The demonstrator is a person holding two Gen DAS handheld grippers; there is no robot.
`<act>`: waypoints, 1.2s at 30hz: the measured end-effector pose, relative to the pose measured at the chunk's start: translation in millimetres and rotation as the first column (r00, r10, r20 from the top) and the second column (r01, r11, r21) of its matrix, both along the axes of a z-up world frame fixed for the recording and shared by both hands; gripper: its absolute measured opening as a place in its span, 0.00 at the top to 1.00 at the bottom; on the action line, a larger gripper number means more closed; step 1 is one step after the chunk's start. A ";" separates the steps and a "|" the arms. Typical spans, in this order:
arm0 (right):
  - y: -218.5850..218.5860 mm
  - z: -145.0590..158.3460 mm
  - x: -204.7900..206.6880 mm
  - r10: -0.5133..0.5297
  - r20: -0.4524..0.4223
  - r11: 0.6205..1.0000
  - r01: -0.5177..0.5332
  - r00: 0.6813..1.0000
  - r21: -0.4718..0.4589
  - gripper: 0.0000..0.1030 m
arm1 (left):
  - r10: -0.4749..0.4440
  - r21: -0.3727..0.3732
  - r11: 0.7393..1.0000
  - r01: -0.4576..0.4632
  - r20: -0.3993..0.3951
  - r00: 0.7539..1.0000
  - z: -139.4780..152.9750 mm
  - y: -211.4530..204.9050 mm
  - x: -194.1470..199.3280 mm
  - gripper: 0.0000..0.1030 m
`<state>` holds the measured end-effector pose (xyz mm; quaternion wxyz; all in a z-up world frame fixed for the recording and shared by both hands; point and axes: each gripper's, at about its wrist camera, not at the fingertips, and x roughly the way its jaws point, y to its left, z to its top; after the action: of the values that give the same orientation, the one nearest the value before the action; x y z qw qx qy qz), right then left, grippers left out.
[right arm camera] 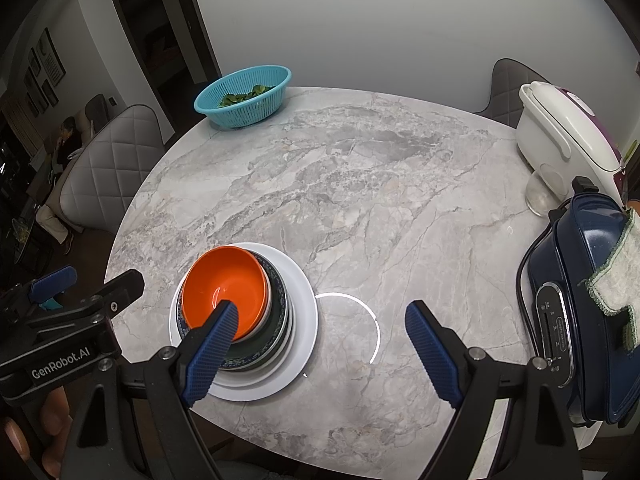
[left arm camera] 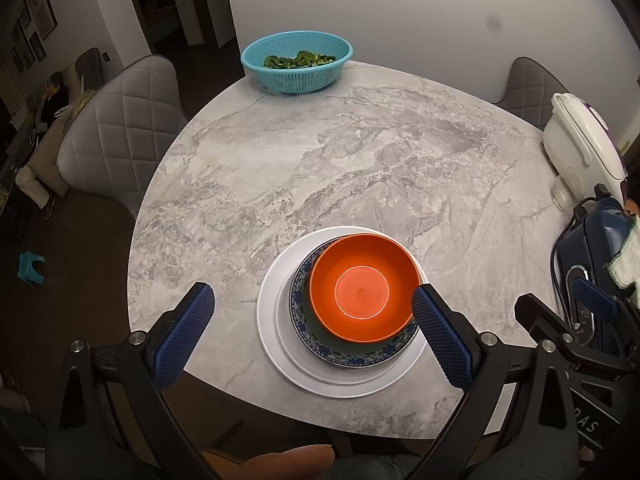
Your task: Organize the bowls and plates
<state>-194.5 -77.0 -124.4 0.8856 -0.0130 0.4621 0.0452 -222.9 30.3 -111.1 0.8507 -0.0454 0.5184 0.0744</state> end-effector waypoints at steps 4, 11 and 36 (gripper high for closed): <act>-0.3 -0.2 0.2 0.001 -0.001 1.000 -0.001 1.000 0.000 0.15 | 0.002 0.001 1.000 -0.002 -0.001 1.000 0.5 -1.2 -0.1 0.03; -0.9 -0.4 0.6 0.001 -0.002 1.000 -0.001 1.000 0.001 0.15 | 0.003 0.001 1.000 -0.003 -0.001 1.000 0.1 -1.0 -0.3 0.03; 0.0 -2.4 0.0 0.004 -0.008 1.000 -0.004 1.000 -0.001 0.15 | 0.006 0.000 1.000 -0.006 -0.002 1.000 -1.2 2.0 -0.3 0.03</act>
<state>-194.4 -77.0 -126.9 0.8836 -0.0140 0.4658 0.0468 -223.2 32.2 -112.3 0.8499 -0.0471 0.5191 0.0770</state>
